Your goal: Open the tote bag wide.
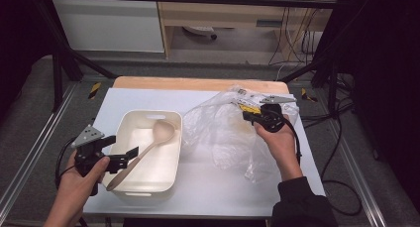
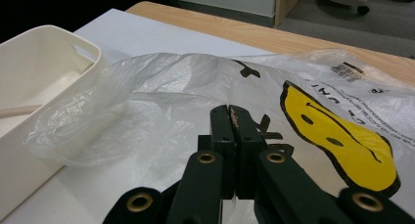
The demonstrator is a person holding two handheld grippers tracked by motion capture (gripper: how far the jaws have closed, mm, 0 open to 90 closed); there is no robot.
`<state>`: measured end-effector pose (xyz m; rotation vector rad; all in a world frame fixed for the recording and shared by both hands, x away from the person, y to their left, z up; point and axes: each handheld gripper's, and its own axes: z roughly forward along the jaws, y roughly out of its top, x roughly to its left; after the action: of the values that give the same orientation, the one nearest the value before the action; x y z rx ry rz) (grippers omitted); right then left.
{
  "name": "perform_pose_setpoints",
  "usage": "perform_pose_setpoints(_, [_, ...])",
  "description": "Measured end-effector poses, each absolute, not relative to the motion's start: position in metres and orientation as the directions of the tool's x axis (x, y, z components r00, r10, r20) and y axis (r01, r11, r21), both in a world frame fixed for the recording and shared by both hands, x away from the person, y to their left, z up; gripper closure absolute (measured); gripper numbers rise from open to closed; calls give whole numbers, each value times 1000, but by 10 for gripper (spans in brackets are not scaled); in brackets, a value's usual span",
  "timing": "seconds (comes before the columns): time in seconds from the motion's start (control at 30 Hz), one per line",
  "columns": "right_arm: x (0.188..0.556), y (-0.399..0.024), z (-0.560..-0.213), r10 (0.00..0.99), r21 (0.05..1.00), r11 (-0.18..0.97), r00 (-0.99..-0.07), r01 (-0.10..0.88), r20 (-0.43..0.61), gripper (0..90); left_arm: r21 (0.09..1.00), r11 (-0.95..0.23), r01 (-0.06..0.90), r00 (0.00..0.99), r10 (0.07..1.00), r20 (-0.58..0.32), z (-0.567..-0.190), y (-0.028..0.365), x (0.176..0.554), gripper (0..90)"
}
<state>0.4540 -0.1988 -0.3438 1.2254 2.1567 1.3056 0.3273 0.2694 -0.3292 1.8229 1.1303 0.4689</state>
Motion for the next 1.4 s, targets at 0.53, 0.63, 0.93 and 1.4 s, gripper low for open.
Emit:
perform_pose_setpoints(0.53, [455, -197, -351, 810, 828, 216, -569, 517, 144, 900, 818, -220, 532, 507, 856, -100, -337, 256, 332, 159])
perform_pose_setpoints(0.63, [455, -197, -354, 810, 825, 217, -568, 522, 145, 900, 809, -228, 542, 506, 857, -98, -339, 254, 333, 174])
perform_pose_setpoints(0.93, [457, -195, -359, 812, 816, 228, -566, 532, 143, 900, 776, -250, 579, 494, 864, -91, -351, 253, 326, 267])
perform_pose_setpoints(1.4, [453, -196, -357, 813, 820, 234, -568, 523, 130, 900, 758, -223, 613, 460, 881, -112, -363, 261, 313, 394])
